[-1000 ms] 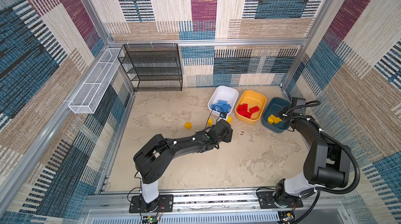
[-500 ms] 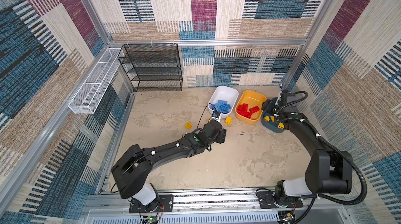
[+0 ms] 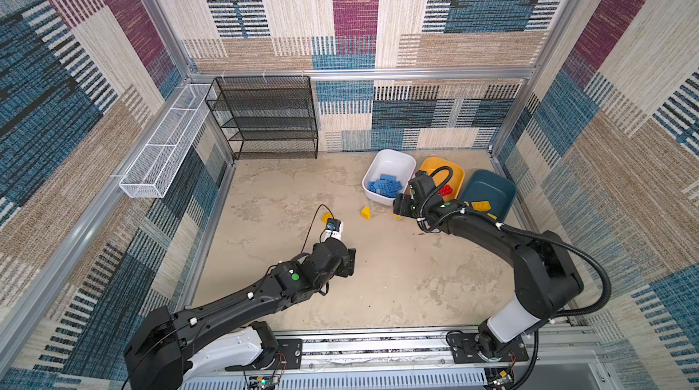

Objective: Sort the legos into containers by color

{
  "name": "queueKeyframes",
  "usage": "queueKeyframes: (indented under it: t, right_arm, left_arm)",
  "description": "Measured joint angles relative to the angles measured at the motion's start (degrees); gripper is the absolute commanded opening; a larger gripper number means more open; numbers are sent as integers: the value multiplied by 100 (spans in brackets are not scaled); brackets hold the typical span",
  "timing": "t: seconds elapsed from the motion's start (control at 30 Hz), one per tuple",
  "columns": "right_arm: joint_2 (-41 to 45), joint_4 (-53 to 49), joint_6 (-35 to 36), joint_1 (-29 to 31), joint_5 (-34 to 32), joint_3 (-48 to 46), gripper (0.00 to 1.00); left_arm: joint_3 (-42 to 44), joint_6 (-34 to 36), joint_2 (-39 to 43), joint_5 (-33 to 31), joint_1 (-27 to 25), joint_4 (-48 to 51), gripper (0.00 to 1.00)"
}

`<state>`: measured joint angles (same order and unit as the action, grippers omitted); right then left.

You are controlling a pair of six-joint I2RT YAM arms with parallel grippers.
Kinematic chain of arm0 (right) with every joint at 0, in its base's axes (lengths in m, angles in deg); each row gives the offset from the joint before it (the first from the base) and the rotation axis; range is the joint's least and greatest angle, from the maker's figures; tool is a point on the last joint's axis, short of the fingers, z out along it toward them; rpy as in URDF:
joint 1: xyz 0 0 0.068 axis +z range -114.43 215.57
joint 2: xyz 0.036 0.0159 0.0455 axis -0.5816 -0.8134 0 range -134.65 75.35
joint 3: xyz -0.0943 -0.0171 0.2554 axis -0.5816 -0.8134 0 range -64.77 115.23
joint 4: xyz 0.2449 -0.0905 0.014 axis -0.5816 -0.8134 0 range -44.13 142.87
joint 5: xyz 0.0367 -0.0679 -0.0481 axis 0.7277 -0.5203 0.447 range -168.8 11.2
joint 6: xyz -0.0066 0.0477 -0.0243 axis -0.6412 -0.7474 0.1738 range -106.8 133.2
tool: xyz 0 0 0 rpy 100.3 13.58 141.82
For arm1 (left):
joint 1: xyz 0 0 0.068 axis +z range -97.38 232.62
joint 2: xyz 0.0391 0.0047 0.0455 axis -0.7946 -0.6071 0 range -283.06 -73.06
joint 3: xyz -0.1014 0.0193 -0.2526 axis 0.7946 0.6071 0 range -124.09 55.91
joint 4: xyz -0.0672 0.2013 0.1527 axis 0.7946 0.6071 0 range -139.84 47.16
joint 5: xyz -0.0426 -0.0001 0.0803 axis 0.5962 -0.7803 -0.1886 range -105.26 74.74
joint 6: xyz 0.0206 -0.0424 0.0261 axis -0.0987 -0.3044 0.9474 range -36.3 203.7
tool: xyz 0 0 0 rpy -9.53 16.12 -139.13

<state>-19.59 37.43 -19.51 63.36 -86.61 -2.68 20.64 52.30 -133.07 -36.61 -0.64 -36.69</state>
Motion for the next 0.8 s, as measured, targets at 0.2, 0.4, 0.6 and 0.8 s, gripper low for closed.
queueKeyframes:
  t: [0.2,0.4,0.6,0.8]
  right_arm:
    - [-625,22,-326,63,-188,203,77]
    - [-1086,70,-535,74,-442,369,77]
    - [-1344,160,-638,85,-638,564,74]
    - [-1655,188,-643,111,-778,844,66]
  left_arm:
    - [455,-243,378,-57,0,149,75]
    - [538,-289,295,-52,0,116,75]
    - [538,-286,155,48,0,31,75]
    - [557,-280,-11,76,0,-140,74]
